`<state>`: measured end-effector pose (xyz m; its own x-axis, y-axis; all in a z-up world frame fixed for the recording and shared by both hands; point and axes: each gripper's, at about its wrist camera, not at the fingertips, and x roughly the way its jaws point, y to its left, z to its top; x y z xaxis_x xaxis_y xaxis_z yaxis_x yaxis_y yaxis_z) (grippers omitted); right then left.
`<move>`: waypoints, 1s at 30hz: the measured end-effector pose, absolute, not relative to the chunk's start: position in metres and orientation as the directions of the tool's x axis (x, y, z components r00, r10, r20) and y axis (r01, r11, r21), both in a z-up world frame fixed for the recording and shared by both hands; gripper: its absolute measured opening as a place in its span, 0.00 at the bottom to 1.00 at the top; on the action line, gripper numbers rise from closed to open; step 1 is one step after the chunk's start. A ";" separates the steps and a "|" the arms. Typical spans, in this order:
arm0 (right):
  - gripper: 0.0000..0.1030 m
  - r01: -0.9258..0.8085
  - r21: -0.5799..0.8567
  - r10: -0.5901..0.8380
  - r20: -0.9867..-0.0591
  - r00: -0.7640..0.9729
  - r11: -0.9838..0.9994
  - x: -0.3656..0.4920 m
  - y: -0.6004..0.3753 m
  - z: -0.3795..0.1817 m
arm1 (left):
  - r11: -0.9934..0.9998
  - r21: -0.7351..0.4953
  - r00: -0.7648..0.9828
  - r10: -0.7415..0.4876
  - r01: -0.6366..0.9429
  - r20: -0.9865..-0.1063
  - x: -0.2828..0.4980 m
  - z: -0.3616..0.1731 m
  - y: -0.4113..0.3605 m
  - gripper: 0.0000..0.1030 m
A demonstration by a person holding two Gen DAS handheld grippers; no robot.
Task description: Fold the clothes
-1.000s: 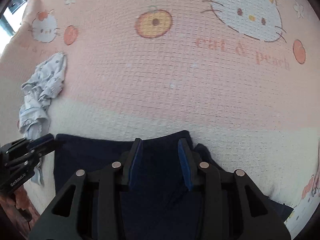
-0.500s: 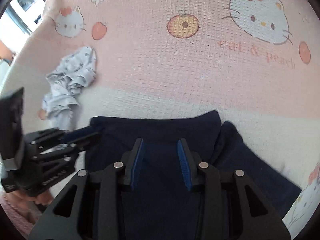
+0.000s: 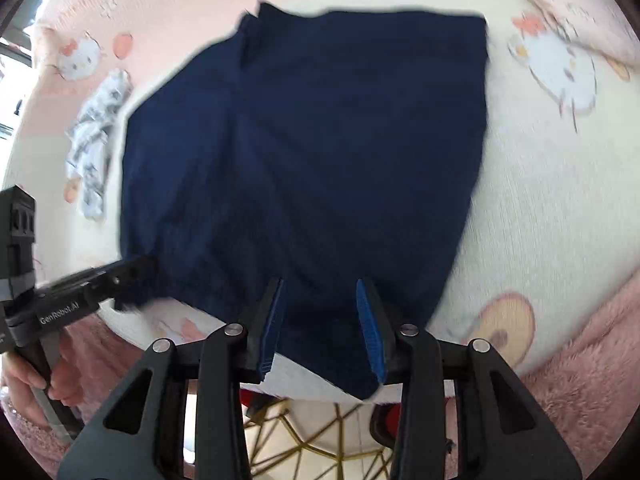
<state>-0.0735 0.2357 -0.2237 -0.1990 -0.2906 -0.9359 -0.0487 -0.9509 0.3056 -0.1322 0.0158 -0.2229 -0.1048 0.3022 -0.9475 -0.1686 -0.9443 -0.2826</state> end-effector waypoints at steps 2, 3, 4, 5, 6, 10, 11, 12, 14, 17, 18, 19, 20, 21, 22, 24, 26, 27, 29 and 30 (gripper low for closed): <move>0.36 -0.046 0.281 -0.265 -0.938 -0.224 -0.958 -0.064 0.239 -0.221 | -0.949 -0.270 -0.089 0.286 -0.160 -0.954 -0.126 -0.221 0.012 0.29; 0.36 -0.064 0.264 -0.243 -0.942 -0.233 -0.962 -0.061 0.242 -0.217 | -0.949 -0.269 -0.101 0.287 -0.162 -0.953 -0.123 -0.217 0.010 0.29; 0.36 -0.089 0.253 -0.223 -0.938 -0.264 -0.963 -0.057 0.247 -0.210 | -0.951 -0.269 -0.129 0.289 -0.155 -0.949 -0.119 -0.212 0.004 0.29; 0.36 -0.108 0.260 -0.218 -0.928 -0.301 -0.959 -0.053 0.253 -0.202 | -0.952 -0.269 -0.161 0.290 -0.144 -0.943 -0.113 -0.207 -0.002 0.29; 0.36 -0.123 0.280 -0.227 -0.916 -0.332 -0.952 -0.049 0.259 -0.195 | -0.954 -0.269 -0.192 0.291 -0.133 -0.937 -0.108 -0.203 -0.009 0.29; 0.39 -0.211 0.322 -0.242 -0.912 -0.333 -0.923 -0.032 0.278 -0.196 | -0.954 -0.290 -0.216 0.300 -0.075 -0.929 -0.096 -0.197 -0.037 0.29; 0.39 -0.244 0.326 -0.249 -0.922 -0.297 -0.914 -0.029 0.281 -0.204 | -0.955 -0.291 -0.219 0.298 -0.065 -0.929 -0.095 -0.197 -0.040 0.29; 0.39 -0.279 0.338 -0.270 -0.928 -0.257 -0.899 -0.025 0.285 -0.213 | -0.955 -0.291 -0.221 0.296 -0.056 -0.929 -0.094 -0.197 -0.044 0.29; 0.40 -0.335 0.386 -0.332 -0.920 -0.208 -0.860 -0.018 0.292 -0.228 | -0.954 -0.295 -0.225 0.301 -0.062 -0.927 -0.090 -0.196 -0.045 0.29; 0.47 -0.363 0.450 -0.397 -0.893 -0.214 -0.816 -0.012 0.298 -0.233 | -0.951 -0.299 -0.218 0.308 -0.075 -0.926 -0.086 -0.195 -0.044 0.29; 0.53 -0.367 0.476 -0.424 -0.879 -0.218 -0.799 -0.011 0.299 -0.235 | -0.952 -0.298 -0.214 0.306 -0.072 -0.928 -0.086 -0.196 -0.045 0.29; 0.55 -0.373 0.492 -0.438 -0.871 -0.225 -0.787 -0.009 0.301 -0.235 | -0.952 -0.299 -0.210 0.307 -0.069 -0.928 -0.086 -0.197 -0.045 0.29; 0.55 -0.379 0.504 -0.448 -0.863 -0.232 -0.776 -0.007 0.303 -0.236 | -0.952 -0.300 -0.207 0.307 -0.066 -0.929 -0.086 -0.197 -0.046 0.29; 0.52 -0.376 0.512 -0.455 -0.859 -0.236 -0.772 -0.006 0.303 -0.237 | -0.951 -0.302 -0.205 0.308 -0.063 -0.929 -0.087 -0.198 -0.047 0.29; 0.44 -0.366 0.530 -0.470 -0.848 -0.244 -0.765 -0.005 0.303 -0.236 | -0.951 -0.304 -0.203 0.310 -0.062 -0.929 -0.087 -0.198 -0.048 0.29; 0.08 -0.339 0.564 -0.503 -0.826 -0.255 -0.753 -0.006 0.303 -0.233 | -0.949 -0.309 -0.203 0.314 -0.057 -0.927 -0.087 -0.198 -0.051 0.29; 0.08 -0.307 0.563 -0.498 -0.825 -0.268 -0.767 -0.008 0.301 -0.224 | -0.949 -0.313 -0.204 0.316 -0.051 -0.926 -0.086 -0.197 -0.054 0.29; 0.07 -0.291 0.562 -0.495 -0.824 -0.274 -0.774 -0.009 0.300 -0.219 | -0.949 -0.312 -0.203 0.315 -0.047 -0.927 -0.086 -0.197 -0.055 0.29; 0.07 -0.243 0.566 -0.500 -0.818 -0.285 -0.788 -0.035 0.289 -0.208 | -0.951 -0.307 -0.198 0.310 -0.043 -0.930 -0.086 -0.198 -0.059 0.30; 0.07 -0.214 0.570 -0.506 -0.813 -0.289 -0.793 -0.056 0.281 -0.202 | -0.952 -0.302 -0.193 0.304 -0.042 -0.933 -0.086 -0.200 -0.060 0.30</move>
